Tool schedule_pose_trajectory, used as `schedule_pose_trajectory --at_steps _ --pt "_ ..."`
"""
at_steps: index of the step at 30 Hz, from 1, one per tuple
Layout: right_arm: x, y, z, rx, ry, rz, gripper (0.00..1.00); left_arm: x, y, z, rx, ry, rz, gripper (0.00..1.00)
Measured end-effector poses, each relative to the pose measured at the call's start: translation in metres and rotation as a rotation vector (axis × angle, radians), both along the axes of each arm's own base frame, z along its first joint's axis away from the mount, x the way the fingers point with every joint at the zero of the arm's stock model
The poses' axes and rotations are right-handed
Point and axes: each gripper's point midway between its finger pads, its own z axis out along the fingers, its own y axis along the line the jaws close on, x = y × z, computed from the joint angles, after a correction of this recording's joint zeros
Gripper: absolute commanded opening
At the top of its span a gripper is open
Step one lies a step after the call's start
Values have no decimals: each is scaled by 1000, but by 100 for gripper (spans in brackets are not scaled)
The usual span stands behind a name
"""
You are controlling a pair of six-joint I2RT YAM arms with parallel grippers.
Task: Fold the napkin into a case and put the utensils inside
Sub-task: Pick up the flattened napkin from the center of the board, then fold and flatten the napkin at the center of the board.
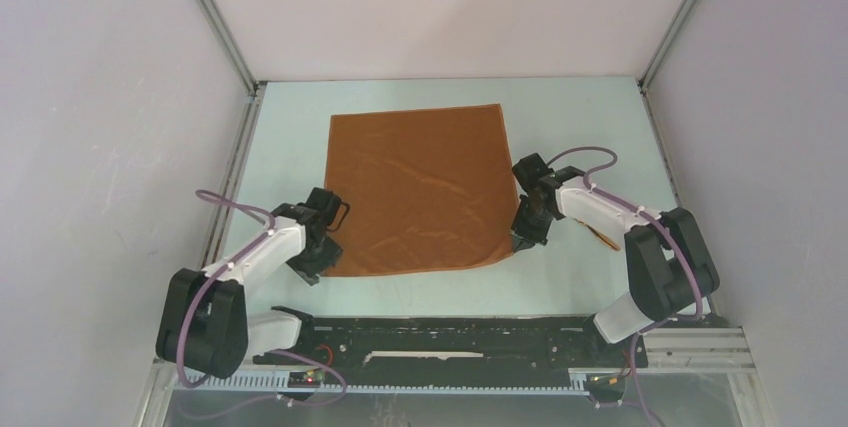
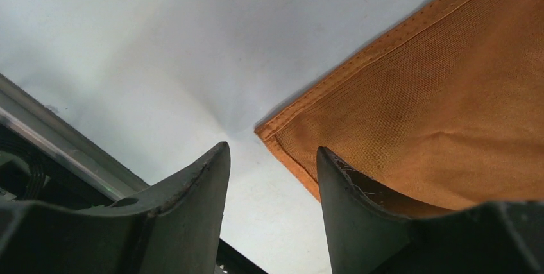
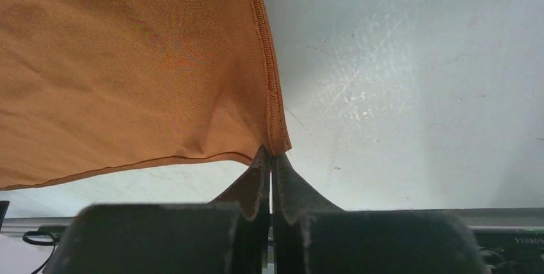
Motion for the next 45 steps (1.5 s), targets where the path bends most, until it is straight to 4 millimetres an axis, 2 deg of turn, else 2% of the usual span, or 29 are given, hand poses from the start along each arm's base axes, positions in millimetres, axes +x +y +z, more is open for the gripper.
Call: schedule_pose_trajectory --at_steps 5,7,10,12,14,16,17,23,26,28,30,33,34,35,37,39,42,45 --pt "0 -2 2 6 -10 -8 0 6 -1 -5 2 1 3 59" --pt "1 -3 2 8 -11 -11 0 9 -1 -7 0 1 7 53" --pt "1 -3 2 11 -13 -12 0 12 -2 -9 -12 -8 12 37" --pt "0 -3 2 11 -13 -12 0 18 -4 -9 -25 -26 18 34" --pt "0 -3 2 11 -14 -12 0 21 -4 -10 -35 -39 23 21" --pt "0 -3 3 13 -16 -12 0 24 -4 -10 -38 -53 25 3" --pt "0 -3 4 14 -20 -13 0 25 -3 -10 -40 -62 26 0" --pt "2 -3 6 22 -28 -17 0 27 -2 -7 -44 -101 17 0" --pt "7 -3 12 56 -60 -22 0 28 -1 8 -47 -149 -9 0" --pt "13 -3 25 96 -117 -26 0 36 -2 33 -59 -221 -39 0" --pt "22 0 49 152 -217 -14 0 52 -6 72 -80 -335 -79 0" --pt "33 6 100 243 -425 29 0 76 -14 155 -113 -576 -152 0" --pt "33 8 116 268 -486 47 0 78 -15 177 -121 -639 -173 0" --pt "32 9 139 300 -568 71 0 79 -17 208 -128 -725 -200 0" --pt "27 11 183 351 -705 111 0 73 -18 261 -141 -872 -248 0" --pt "17 13 235 408 -864 163 0 59 -20 313 -154 -1021 -302 0" --pt "-13 18 314 504 -1083 254 0 29 -21 370 -168 -1203 -370 0" --pt "-46 14 371 579 -1238 311 0 -5 -20 422 -176 -1387 -420 0"
